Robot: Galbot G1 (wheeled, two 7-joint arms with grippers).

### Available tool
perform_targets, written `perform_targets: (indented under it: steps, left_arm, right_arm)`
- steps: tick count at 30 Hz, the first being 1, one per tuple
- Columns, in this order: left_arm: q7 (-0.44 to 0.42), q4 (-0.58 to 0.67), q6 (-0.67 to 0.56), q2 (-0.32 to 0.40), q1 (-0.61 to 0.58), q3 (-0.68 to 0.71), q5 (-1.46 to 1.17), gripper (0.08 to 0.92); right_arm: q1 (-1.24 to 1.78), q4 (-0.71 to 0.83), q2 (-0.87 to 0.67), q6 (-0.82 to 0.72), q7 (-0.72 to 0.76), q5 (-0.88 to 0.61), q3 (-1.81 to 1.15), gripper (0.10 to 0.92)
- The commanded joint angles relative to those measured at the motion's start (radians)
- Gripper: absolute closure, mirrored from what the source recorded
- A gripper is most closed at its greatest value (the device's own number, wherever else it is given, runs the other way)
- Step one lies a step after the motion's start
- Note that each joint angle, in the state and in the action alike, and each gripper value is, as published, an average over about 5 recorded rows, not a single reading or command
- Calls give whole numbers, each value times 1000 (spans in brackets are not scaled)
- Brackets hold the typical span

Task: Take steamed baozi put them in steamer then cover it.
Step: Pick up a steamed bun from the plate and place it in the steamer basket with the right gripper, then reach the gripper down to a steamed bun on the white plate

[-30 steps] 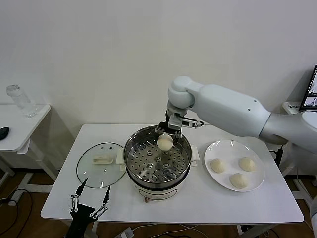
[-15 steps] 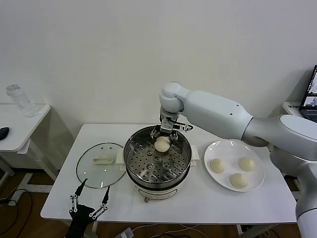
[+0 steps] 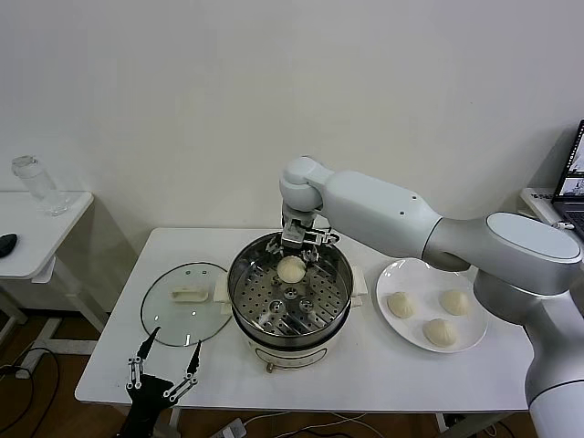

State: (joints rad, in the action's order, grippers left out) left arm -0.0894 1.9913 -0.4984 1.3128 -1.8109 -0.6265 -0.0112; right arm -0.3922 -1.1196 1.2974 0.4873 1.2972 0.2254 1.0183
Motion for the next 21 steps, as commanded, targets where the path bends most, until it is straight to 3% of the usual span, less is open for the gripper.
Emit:
perform_targets:
  steps: [1,4,12,21]
  left_arm:
    - [-1,0,0,1,-1,0,3,177]
    - [-1,2,1,1,-1,1,7,177]
    - [0,5,5,-2,4,12,19,177]
    - [0,8,5,-2,12,21,23,177]
  right_arm:
    - [-86,-139,-166,-69,53,-157,-20,203]
    - [-169,-171,-291,-146,91,-282,-17,203]
    - [-282,-74,-571,-393,66,-511,178,203]
    - [-90,-37,-650,-499,-94,-577,306,203]
